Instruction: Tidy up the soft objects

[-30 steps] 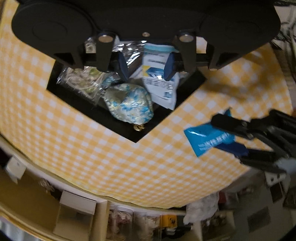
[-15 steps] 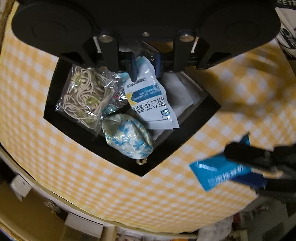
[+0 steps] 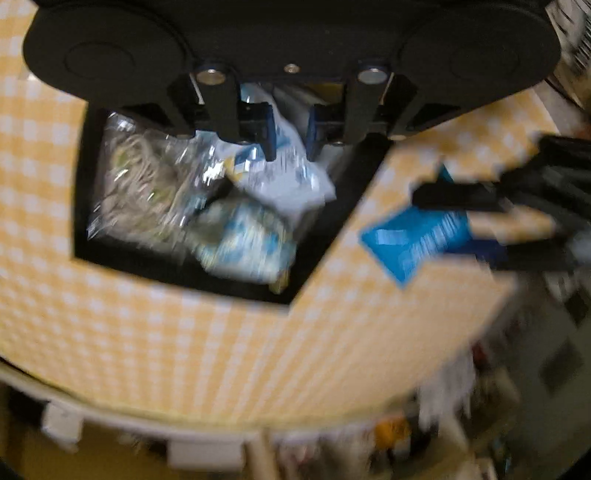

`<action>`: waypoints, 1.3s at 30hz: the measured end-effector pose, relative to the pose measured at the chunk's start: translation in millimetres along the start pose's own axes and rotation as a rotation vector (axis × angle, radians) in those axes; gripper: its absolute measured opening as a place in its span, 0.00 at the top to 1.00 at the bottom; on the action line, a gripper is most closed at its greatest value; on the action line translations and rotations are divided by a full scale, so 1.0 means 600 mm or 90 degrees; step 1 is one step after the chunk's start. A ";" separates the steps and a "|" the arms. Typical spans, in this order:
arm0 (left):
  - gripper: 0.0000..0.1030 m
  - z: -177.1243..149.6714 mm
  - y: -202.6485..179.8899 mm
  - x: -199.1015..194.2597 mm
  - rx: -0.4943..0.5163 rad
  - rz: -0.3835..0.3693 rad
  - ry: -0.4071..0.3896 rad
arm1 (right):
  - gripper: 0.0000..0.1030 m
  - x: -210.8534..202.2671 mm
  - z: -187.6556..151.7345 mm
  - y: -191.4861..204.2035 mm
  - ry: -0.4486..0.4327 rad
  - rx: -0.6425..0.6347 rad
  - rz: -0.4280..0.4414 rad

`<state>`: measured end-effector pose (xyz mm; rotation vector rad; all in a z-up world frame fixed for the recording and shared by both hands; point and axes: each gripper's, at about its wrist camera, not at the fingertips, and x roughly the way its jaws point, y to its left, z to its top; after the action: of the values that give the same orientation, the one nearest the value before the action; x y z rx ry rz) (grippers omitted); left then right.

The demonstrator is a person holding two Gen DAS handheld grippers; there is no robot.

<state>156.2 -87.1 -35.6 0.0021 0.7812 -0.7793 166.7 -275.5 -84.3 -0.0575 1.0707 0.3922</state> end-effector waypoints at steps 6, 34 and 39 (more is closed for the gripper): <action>0.49 0.000 -0.007 0.014 0.016 -0.009 0.010 | 0.83 -0.010 -0.011 -0.006 0.006 0.015 -0.007; 0.14 -0.012 -0.029 0.035 0.061 0.001 0.037 | 0.78 -0.090 -0.026 -0.046 -0.115 0.125 -0.031; 0.11 -0.003 -0.026 0.001 0.043 0.018 0.011 | 0.73 -0.123 -0.035 -0.036 -0.160 0.146 -0.045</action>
<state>145.6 -98.2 -33.3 0.0806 0.7694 -0.7793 125.3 -321.4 -33.8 0.1541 0.8557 0.2044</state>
